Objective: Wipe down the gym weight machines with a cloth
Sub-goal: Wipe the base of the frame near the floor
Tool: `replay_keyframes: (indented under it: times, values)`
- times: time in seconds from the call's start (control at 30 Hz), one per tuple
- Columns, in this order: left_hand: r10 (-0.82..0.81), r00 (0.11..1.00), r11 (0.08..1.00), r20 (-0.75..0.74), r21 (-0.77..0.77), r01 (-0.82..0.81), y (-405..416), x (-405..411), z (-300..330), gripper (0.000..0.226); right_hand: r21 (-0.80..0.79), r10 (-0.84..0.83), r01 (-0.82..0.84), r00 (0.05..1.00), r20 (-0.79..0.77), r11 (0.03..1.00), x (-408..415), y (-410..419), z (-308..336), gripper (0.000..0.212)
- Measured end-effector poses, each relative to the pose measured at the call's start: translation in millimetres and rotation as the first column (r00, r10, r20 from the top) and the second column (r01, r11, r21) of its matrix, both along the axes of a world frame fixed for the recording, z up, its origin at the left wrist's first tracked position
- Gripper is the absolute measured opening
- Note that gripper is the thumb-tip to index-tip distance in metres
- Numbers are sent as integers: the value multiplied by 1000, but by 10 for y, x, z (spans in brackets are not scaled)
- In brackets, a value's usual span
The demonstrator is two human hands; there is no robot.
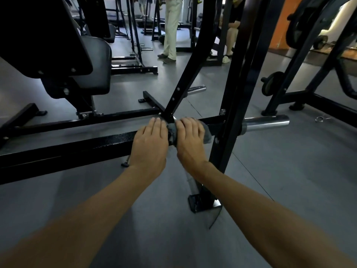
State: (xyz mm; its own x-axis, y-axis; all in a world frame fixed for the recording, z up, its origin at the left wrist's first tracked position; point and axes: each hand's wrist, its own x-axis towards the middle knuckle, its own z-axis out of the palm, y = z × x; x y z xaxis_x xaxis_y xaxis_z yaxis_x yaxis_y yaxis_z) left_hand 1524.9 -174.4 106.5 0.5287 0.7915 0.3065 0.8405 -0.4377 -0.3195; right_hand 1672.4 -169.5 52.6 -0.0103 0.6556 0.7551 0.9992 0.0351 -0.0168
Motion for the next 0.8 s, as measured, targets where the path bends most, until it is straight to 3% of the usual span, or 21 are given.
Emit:
replay_keyframes:
  times: [0.13,0.33,0.47,0.6,0.67,0.7,0.73,0.77,0.8]
  values:
    - [-26,1000,1000,6,14,26,29,-40,3,94,-45,21,-20,1000,15,999,19,-54,42,55]
    - [-139,990,989,-20,42,140,106,-130,-59,88,-163,-123,136,989,87,977,-100,-177,162,48]
    - [-231,971,968,-61,82,235,169,-198,-119,92,-309,-113,138,989,97,941,-168,-397,394,61]
    - [-316,948,938,-40,138,318,226,-228,-208,90,-328,-121,107,992,-20,939,-178,-669,382,65]
    - [-357,934,922,14,169,350,261,-240,-246,91,-344,-176,95,961,-214,934,-229,-830,343,58]
    - [-374,927,916,29,171,364,276,-247,-262,92,-381,-260,109,891,-372,918,-255,-887,322,51]
    - [-386,922,910,33,177,375,277,-246,-276,93,-452,-380,114,738,-558,885,-305,-942,339,42]
    - [-399,917,902,28,195,386,283,-244,-294,92,-504,-484,90,462,-743,859,-341,-985,318,31]
    - [-415,909,888,23,226,400,304,-245,-310,90,-509,-510,45,128,-851,860,-351,-997,269,20]
